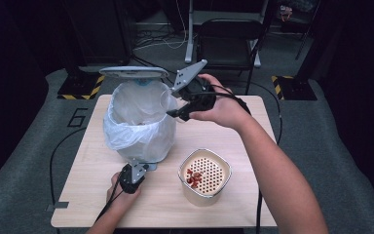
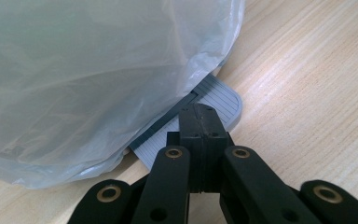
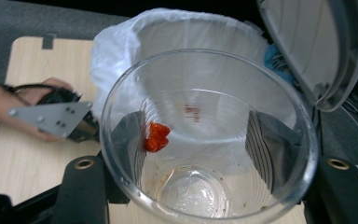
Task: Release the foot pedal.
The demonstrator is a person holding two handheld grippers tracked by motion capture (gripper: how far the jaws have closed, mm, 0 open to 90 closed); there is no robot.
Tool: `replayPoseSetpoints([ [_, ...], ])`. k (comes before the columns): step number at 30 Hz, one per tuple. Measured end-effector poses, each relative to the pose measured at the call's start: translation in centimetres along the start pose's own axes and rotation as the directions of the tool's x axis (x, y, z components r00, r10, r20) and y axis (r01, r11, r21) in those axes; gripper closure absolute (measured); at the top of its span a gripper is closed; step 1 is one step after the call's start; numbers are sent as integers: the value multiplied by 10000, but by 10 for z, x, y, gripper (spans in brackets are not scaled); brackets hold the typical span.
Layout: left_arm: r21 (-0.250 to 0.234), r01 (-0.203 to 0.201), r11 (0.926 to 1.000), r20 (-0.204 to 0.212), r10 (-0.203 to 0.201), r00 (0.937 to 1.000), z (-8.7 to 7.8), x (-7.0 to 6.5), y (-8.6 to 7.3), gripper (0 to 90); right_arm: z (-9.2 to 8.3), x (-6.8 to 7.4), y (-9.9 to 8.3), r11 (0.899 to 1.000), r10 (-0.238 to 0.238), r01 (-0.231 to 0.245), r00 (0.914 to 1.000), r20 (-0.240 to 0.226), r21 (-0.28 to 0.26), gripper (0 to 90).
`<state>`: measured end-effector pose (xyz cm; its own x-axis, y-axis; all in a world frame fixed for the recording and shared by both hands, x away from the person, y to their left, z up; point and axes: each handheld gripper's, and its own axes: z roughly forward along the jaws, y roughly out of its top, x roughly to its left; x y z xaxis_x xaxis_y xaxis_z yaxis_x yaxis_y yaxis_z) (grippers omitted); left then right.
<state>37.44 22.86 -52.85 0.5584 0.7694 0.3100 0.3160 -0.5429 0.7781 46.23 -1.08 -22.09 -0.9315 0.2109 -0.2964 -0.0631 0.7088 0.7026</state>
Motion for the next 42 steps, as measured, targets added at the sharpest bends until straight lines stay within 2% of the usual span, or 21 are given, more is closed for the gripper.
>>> replayPoseSetpoints([
  [4,-21,3,10000,-9,-3,10000,0,0,0,900,11,0,10,9998,-15,20,9997,252,-191,380],
  [7,-16,23,10000,16,-23,10000,0,0,0,900,20,3,17,9999,-59,64,9992,387,-114,376],
  [11,12,-10,10000,20,10,10000,0,0,0,900,33,9,26,9988,-380,406,9955,873,-274,367],
  [14,15,-14,10000,28,14,10000,0,0,0,900,41,11,32,9971,-611,651,9935,958,-395,354],
  [15,12,-28,10000,20,28,10000,0,0,0,900,44,13,34,9973,-560,605,9930,1044,-409,348],
  [20,12,-54,10000,0,54,10000,0,0,0,900,60,15,39,9958,-800,852,9877,1343,-330,328],
  [22,57,-63,10000,-2,63,10000,0,0,0,900,66,17,41,9977,-580,620,9898,1299,-269,322],
  [23,1,-54,10000,2,54,10000,0,0,0,900,70,16,41,9968,-694,743,9878,1395,-302,319],
  [24,-207,-18,9998,-214,13,9998,2,-1,-1,900,72,18,42,9976,-543,595,9890,1378,-340,319],
  [25,12,-55,10000,-14,55,10000,0,0,0,900,74,18,42,9976,-441,509,9897,1360,-469,318],
  [28,67,-45,10000,0,45,10000,-1,0,0,900,81,19,42,9976,-84,171,9920,1261,-678,310],
  [30,-223,-5,9998,-274,-1,9996,2,-2,-1,900,88,18,40,9985,164,-97,9919,1260,-532,297],
  [31,2,-42,10000,-17,42,10000,0,0,0,900,92,18,39,9988,239,-183,9922,1224,-463,294],
  [34,0,-43,10000,-20,43,10000,0,-1,0,900,100,18,36,9951,897,-846,9900,1088,-508,286],
  [35,-3,-31,10000,-12,31,10000,0,-1,0,900,102,18,35,9903,1273,-1202,9859,1084,-697,274],
  [37,-4,-20,10000,-13,20,10000,0,-1,0,900,105,17,32,9821,1727,-1630,9792,1065,-943,244],
  [39,-253,23,9997,-262,-30,9997,2,-2,-1,900,108,16,29,9719,2215,-2085,9672,1243,-1095,148],
  [40,-249,13,9997,-272,-19,9996,2,-2,-1,900,110,16,28,9658,2470,-2329,9601,1313,-1137,138],
  [42,78,-64,9999,30,64,10000,-1,-1,0,900,109,15,24,9473,3034,-2843,9442,1281,-1480,109],
])
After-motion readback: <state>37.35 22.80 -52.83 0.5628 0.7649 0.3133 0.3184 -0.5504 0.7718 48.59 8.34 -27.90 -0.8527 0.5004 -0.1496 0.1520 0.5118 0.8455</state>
